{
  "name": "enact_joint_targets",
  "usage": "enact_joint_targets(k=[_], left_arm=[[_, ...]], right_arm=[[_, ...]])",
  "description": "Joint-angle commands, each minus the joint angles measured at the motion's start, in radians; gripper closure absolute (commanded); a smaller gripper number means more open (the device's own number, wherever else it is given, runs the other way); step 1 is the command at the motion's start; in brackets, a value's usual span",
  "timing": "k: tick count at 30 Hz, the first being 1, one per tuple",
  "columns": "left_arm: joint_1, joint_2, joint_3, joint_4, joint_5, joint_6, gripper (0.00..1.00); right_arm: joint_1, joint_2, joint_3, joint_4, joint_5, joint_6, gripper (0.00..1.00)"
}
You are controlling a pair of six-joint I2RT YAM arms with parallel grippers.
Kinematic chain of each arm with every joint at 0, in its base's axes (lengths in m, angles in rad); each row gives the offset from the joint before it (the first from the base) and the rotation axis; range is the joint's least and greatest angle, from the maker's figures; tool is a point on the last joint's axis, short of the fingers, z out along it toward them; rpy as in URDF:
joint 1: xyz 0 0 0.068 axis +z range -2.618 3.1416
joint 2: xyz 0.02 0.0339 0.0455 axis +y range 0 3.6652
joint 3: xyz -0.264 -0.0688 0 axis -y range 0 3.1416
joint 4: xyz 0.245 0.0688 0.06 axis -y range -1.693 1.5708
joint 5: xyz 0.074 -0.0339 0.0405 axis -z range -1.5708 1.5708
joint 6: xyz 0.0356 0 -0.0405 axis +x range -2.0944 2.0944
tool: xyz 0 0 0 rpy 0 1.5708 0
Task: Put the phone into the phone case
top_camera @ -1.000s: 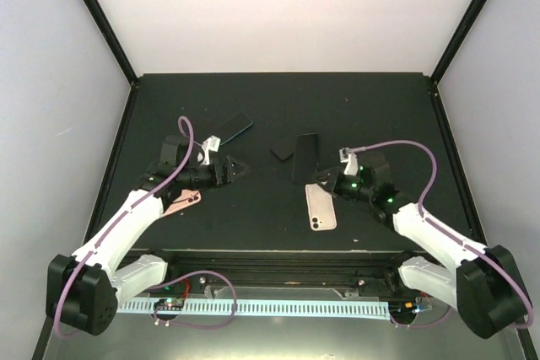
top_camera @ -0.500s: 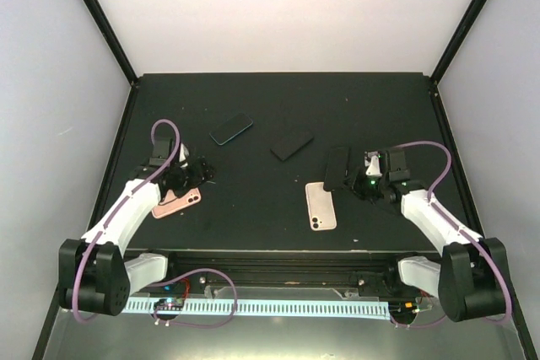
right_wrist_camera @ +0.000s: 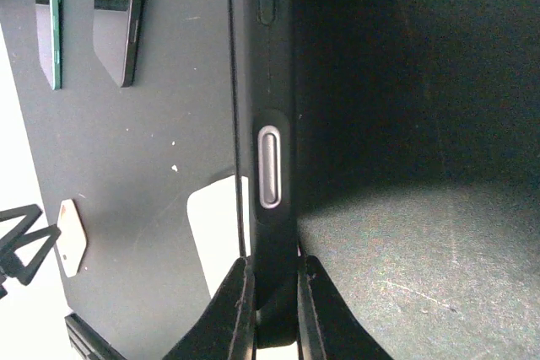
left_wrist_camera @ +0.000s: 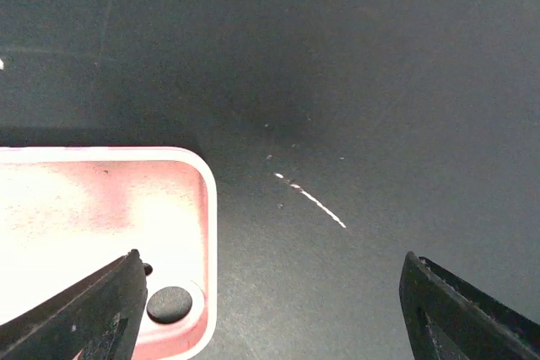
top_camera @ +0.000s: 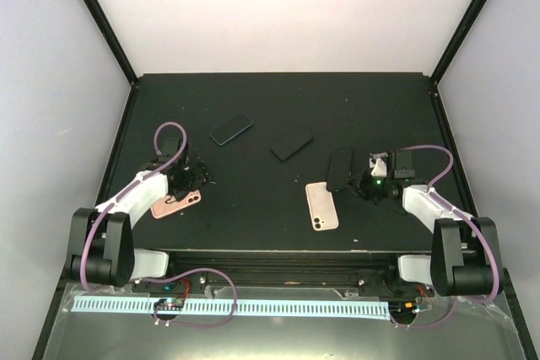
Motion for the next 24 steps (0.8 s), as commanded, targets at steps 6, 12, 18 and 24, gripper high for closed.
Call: enact_joint_targets(k=[6,12,18,24], left_arm=[[0.007,0.092,-0.033,0.121,0.038,-0.029,0.19],[-0.002,0.119,-0.054,0.161,0.074,-0.034,0.20],[-0.033,0.139,-0.077,0.207,0.126,-0.065,0.20],[-0.058,0.168,-0.057,0.239,0.158,-0.103,0.21]], right_arm=[[-0.039,-0.035,0.007,0.044,-0.089,-0.019,0.98],[-0.048,-0.066,0.025,0.001,-0.020,-0.034,0.98],[-0.062,-0.043,0.025,-0.006,0.018,-0.053,0.97],[-0.122,0.034,0.009,0.035,-0.014,-0.067,0.94]])
